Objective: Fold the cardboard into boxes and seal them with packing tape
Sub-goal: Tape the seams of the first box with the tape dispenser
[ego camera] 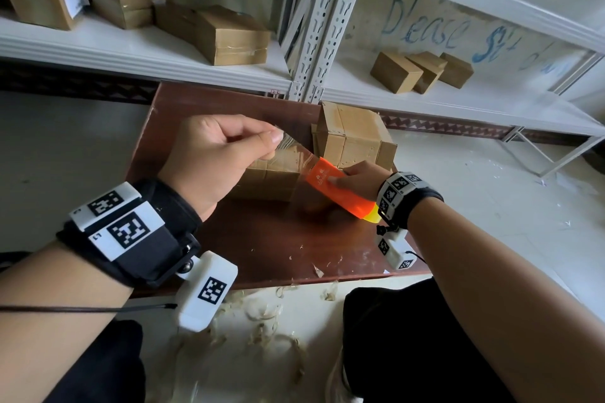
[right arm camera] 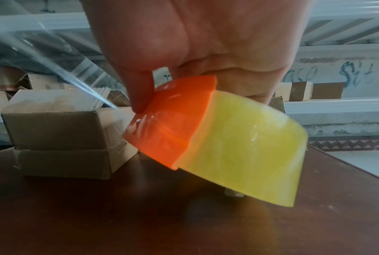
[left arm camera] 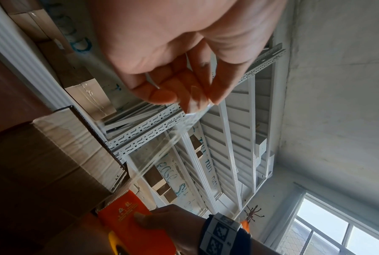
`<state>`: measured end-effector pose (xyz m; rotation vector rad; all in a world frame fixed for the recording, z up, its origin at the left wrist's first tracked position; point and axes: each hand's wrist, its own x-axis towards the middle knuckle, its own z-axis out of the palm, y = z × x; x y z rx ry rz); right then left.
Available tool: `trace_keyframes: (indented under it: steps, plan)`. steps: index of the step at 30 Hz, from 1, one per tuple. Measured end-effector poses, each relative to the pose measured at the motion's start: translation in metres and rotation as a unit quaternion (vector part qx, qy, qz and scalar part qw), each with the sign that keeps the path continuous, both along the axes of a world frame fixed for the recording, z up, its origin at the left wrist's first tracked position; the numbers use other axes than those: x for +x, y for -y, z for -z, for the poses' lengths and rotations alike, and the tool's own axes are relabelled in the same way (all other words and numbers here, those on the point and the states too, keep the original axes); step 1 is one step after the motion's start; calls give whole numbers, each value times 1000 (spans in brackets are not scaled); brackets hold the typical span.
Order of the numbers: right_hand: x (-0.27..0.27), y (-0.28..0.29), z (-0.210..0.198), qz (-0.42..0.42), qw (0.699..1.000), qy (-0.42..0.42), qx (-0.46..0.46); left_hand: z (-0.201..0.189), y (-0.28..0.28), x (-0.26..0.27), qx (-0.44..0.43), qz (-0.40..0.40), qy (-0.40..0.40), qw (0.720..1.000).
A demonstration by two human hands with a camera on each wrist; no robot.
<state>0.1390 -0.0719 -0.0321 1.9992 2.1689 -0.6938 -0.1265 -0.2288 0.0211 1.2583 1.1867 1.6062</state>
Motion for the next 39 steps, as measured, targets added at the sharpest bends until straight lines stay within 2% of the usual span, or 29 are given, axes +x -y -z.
trace_keyframes:
  steps: [7, 39]
  plan:
    - [6, -2, 0, -1, 1000, -15, 13, 3, 3, 3, 44, 97, -48, 993]
    - [-3, -7, 10, -8, 999, 39, 31, 8, 4, 10, 37, 106, -116, 987]
